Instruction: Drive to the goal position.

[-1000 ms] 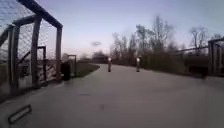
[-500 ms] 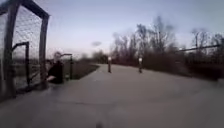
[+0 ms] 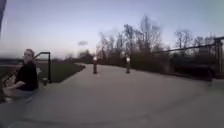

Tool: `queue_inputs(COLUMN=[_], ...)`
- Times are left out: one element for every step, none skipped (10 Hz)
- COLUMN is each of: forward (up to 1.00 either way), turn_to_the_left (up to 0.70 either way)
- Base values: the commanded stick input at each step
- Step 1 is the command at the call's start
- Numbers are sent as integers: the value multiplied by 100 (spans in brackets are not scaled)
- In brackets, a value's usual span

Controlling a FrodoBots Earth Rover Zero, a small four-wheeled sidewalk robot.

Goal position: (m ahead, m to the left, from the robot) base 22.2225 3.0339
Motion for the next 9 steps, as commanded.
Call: queue_inputs(forward=[100, 100, 100, 100, 100, 100, 100, 100, 100], turn_to_the_left=[0, -1, -24, -34, -29, -13, 0, 0, 0])
